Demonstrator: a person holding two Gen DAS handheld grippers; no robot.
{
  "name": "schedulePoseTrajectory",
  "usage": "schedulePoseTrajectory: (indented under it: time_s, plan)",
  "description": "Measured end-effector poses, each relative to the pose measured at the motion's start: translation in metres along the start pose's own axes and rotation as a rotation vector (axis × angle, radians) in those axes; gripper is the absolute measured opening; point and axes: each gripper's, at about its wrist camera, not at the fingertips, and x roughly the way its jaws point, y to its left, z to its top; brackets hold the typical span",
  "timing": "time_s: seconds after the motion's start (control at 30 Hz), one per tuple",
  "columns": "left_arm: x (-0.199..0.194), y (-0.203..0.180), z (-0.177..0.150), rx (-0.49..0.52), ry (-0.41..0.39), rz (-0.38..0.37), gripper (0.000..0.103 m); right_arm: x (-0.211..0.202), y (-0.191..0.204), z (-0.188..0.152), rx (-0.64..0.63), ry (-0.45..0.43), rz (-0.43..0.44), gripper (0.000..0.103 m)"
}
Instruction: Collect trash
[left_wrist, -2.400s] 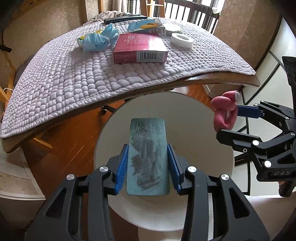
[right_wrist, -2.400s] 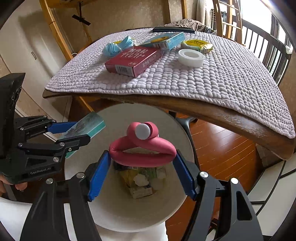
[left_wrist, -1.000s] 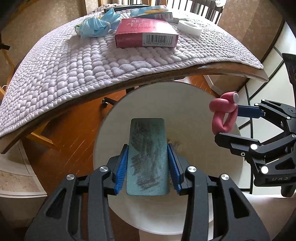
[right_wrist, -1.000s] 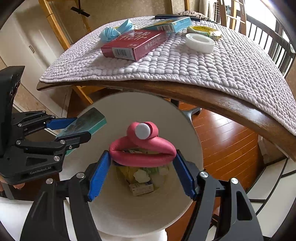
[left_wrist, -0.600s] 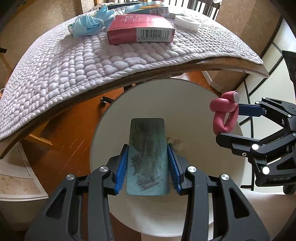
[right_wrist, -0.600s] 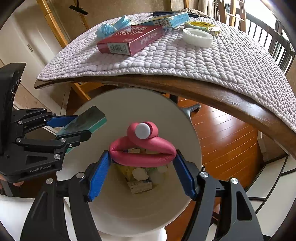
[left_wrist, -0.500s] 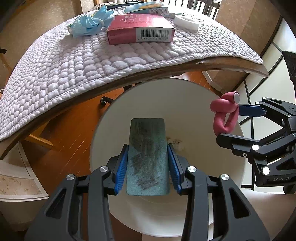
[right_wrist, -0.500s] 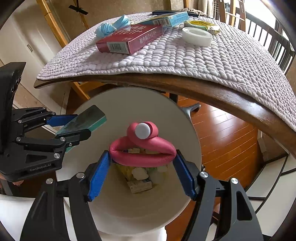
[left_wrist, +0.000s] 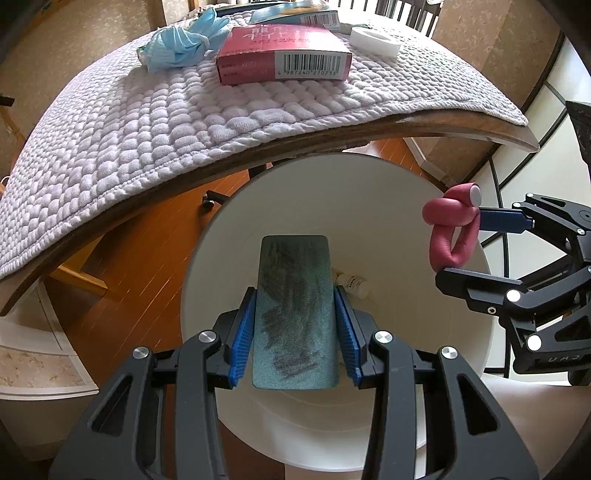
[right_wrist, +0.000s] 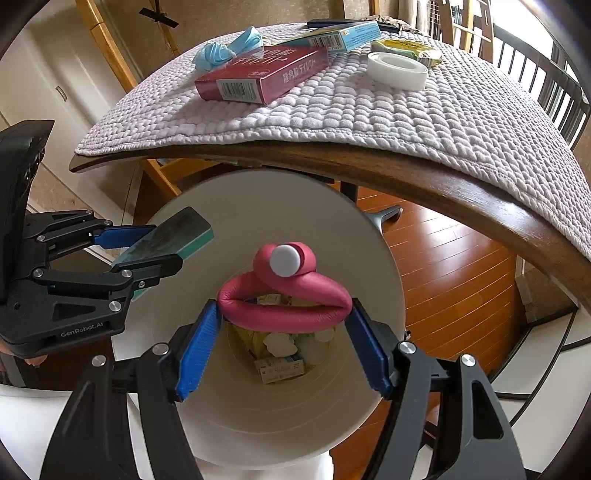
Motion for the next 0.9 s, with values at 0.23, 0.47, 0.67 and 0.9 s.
schedulePoseTrajectory:
  time_s: [0.23, 0.47, 0.67, 0.9]
  plan:
    - [0.004, 0.001, -0.004, 0.002, 0.004, 0.001, 0.043, 0.001, 0.0, 0.0, 0.002, 0.002, 0.0, 0.068]
    - [0.006, 0.002, -0.004, 0.004, 0.007, 0.003, 0.043, 0.004, -0.001, 0.0, 0.006, 0.006, -0.001, 0.068]
    - [0.008, 0.0, 0.0, 0.01, 0.005, 0.01, 0.058, 0.002, -0.005, -0.002, 0.016, 0.002, -0.005, 0.072]
    - [-0.004, 0.006, 0.001, 0.002, -0.033, 0.021, 0.073, -0.015, -0.016, 0.002, 0.056, -0.055, -0.022, 0.089]
